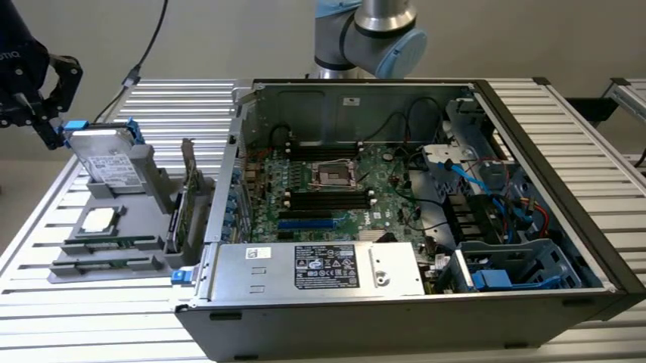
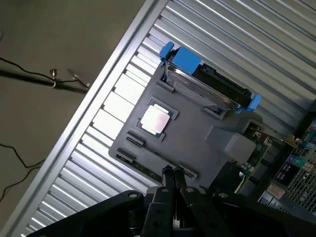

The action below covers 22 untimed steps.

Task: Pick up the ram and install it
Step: 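Pick up the ram and move it above insertion slot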

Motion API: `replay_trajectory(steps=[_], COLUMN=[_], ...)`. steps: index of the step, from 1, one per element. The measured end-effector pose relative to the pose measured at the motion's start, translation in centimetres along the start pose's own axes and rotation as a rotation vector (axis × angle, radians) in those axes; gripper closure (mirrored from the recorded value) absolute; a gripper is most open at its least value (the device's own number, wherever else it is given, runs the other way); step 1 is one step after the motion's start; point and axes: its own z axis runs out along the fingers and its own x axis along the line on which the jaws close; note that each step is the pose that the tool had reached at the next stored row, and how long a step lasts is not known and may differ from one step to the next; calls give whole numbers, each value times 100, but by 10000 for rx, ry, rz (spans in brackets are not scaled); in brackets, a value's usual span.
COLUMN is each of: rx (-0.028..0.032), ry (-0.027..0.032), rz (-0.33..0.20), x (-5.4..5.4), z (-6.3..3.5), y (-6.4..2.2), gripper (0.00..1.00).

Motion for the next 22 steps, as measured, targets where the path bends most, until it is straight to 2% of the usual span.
replay_trajectory(steps=[5,7,11,13,16,22], rx=[77,131,279,326,367,402], ry=[80,128,254,294,345,423], rz=[-906,-1262,-1951,-2316,-2840,-3945], x=[1,3,4,4,4,3], z=[0,0,0,5,9,19], y=[1,2,2,1,2,1], gripper=[90,90,90,90,90,90])
